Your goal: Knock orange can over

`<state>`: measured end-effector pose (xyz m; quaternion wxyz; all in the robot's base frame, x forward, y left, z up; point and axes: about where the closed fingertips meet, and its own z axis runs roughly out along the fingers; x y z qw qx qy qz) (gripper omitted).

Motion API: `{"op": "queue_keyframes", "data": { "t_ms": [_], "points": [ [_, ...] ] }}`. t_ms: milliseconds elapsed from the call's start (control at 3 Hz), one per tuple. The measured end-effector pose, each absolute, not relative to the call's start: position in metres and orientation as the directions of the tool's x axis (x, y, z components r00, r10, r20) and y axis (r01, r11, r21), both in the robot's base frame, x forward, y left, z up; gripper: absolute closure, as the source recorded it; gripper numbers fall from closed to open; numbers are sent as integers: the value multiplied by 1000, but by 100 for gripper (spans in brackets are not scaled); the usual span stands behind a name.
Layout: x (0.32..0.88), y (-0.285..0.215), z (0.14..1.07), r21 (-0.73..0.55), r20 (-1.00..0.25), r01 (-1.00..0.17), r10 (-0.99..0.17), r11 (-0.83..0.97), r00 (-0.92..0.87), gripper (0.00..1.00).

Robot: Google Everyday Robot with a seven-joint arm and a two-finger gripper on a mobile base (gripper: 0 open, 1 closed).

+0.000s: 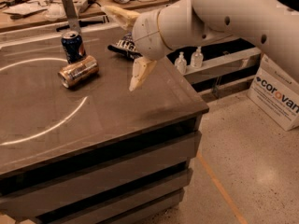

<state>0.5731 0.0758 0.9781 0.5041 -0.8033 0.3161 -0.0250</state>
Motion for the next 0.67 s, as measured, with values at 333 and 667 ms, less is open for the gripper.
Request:
{"op": "queue_keyframes", "data": {
  "t_ms": [333, 667],
  "points": [
    [595, 69, 965, -829, -310, -506, -555, -240, 772, 0],
    [605, 67, 958, -828, -325, -516, -564, -217, 759, 0]
  ]
}}
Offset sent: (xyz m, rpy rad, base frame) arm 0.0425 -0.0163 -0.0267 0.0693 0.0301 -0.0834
